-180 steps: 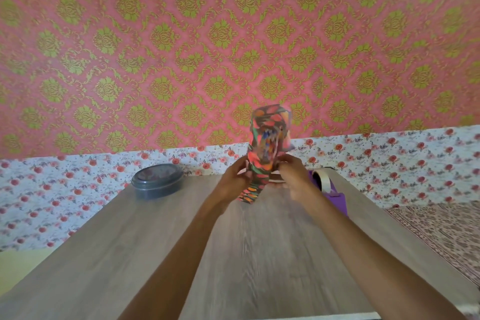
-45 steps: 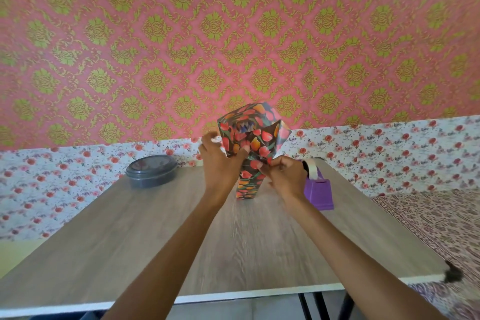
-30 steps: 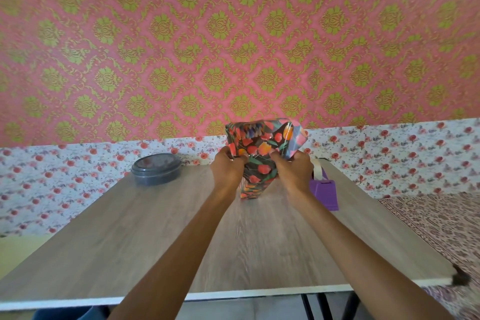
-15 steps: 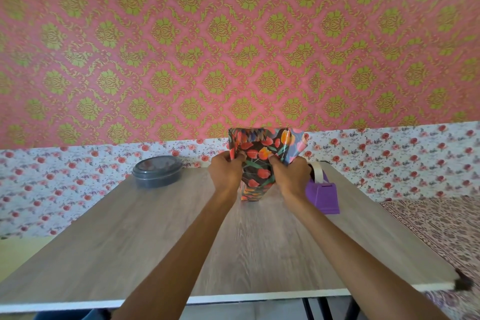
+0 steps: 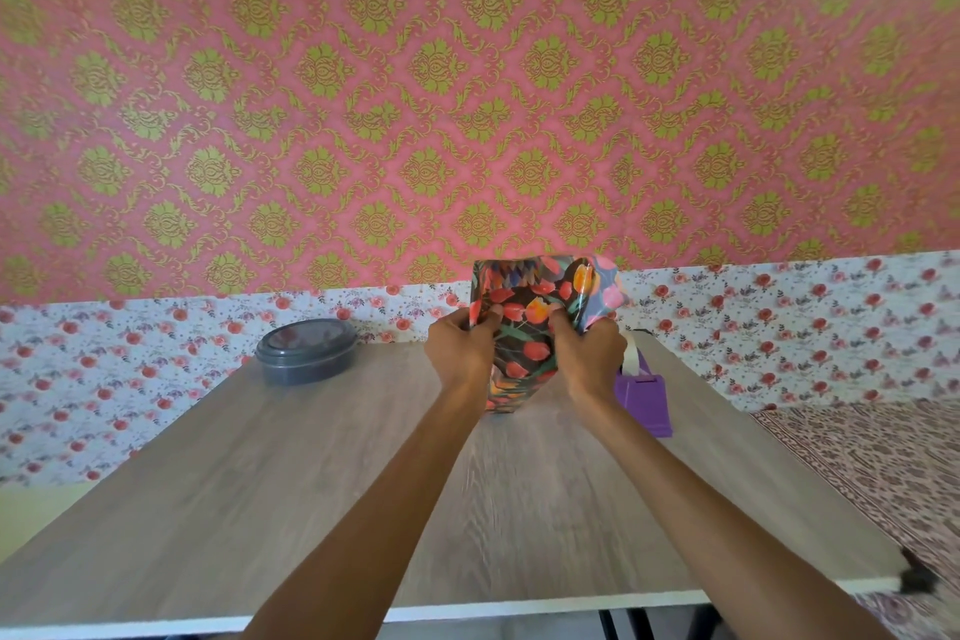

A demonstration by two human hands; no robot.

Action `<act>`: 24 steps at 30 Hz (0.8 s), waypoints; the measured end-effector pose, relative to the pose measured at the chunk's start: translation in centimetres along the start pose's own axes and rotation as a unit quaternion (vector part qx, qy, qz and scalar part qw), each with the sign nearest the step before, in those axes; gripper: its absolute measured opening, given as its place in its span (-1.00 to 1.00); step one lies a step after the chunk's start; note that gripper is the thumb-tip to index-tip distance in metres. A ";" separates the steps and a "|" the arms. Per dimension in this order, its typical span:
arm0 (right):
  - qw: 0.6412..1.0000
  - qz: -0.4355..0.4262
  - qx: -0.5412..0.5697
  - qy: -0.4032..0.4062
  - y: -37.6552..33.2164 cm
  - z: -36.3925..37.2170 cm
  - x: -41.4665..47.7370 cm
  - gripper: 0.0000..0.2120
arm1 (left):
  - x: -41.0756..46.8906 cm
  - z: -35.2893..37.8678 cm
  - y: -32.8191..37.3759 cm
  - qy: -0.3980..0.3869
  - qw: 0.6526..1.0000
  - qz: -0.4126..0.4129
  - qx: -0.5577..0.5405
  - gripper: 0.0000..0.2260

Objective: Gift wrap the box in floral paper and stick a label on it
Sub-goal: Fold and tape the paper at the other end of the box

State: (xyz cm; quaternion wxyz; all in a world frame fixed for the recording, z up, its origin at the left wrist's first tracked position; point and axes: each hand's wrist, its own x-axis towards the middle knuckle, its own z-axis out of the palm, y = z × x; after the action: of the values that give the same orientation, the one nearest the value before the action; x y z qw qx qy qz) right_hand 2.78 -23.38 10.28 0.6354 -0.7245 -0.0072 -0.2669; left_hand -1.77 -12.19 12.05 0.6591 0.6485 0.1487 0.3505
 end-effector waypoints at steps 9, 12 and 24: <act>0.990 -0.054 0.066 -0.116 1.3 -3.1 1.4 -0.62 | -0.6 1.9 -0.3 0.008 1.000 0.003 -0.011 -0.83; 0.952 -0.077 0.070 -0.289 1.9 -5.0 2.1 -0.81 | 0.0 1.7 -0.1 0.020 1.000 -0.004 -0.004 -0.78; 0.901 -0.002 -0.404 -0.159 9.6 -9.3 9.0 -0.57 | 0.0 0.2 -0.8 0.038 0.998 0.035 0.025 -0.83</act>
State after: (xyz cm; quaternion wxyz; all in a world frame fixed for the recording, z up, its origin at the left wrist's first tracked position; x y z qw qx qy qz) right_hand 10.31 -36.77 5.55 0.2781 -0.9518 -0.0006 -0.1293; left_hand -1.40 -12.30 11.33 0.6241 0.6559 0.1594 0.3937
